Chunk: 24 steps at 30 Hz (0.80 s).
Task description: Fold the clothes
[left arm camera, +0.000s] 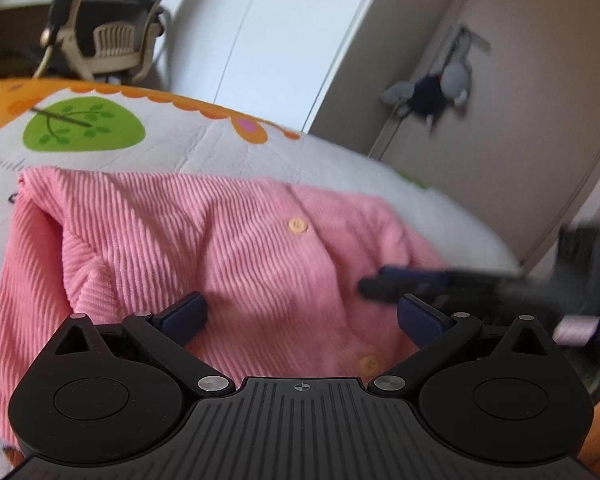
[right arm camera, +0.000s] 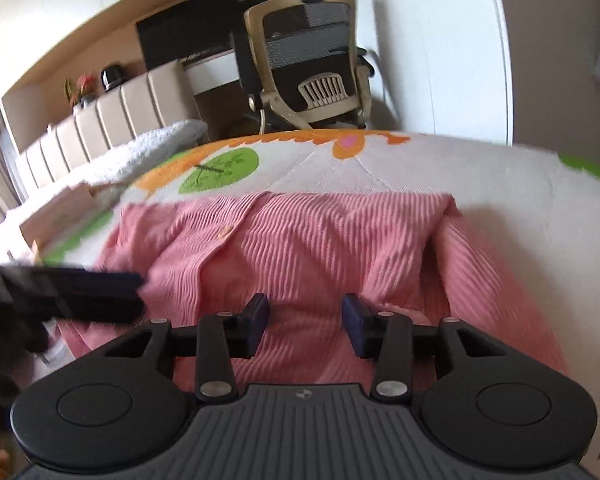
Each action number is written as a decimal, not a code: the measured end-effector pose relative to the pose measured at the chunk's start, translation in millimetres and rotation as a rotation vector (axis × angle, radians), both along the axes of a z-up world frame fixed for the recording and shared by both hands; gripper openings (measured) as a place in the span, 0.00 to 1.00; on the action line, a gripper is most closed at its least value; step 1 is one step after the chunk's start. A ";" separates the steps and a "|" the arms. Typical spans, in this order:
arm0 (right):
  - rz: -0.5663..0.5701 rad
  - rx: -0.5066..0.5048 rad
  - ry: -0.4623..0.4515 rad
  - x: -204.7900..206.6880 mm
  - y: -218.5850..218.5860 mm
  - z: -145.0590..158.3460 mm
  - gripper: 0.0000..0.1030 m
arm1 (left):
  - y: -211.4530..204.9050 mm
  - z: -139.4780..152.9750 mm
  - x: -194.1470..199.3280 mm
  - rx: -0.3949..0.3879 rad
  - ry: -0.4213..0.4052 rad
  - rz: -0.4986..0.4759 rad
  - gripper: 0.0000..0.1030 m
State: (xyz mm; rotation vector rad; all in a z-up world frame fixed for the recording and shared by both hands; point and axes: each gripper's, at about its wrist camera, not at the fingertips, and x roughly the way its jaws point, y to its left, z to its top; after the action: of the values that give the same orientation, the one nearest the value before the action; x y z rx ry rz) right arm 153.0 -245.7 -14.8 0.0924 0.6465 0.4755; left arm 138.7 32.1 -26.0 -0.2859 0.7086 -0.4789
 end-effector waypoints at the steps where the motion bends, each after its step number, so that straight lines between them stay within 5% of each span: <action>1: 0.006 -0.004 -0.003 -0.7 -0.3 -0.7 0.46 | 9.8 5.9 -0.1 -0.034 -0.006 0.023 1.00; 5: 0.017 0.010 -0.005 -1.9 -3.1 -2.1 0.51 | 54.2 22.1 11.1 -0.082 0.009 0.179 1.00; 9: 0.020 0.017 -0.009 -3.2 -2.7 -1.8 0.52 | 97.2 7.1 39.0 -0.127 0.155 0.320 1.00; 12: 0.021 0.017 -0.009 -3.5 -1.2 -1.2 0.53 | 114.6 -9.3 60.1 -0.223 0.252 0.332 1.00; 14: 0.025 0.015 -0.010 -2.9 -0.4 -0.9 0.54 | 118.8 -5.2 69.3 -0.258 0.225 0.348 1.00; 17: 0.026 0.011 -0.012 -4.2 -0.1 -0.7 0.55 | 127.3 24.8 71.1 -0.293 0.052 0.434 1.00; 20: 0.025 0.013 -0.012 -5.7 -0.2 -0.9 0.55 | 135.1 54.5 63.1 -0.242 -0.086 0.510 1.00; 24: 0.028 0.017 -0.013 -6.0 -0.8 -0.8 0.57 | 122.7 49.7 53.6 -0.243 -0.007 0.360 1.00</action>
State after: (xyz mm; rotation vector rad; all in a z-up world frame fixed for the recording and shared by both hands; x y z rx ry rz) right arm 147.0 -246.5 -15.6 0.0959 0.6315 0.5081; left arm 192.4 154.8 23.7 -0.6275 0.5753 -0.2211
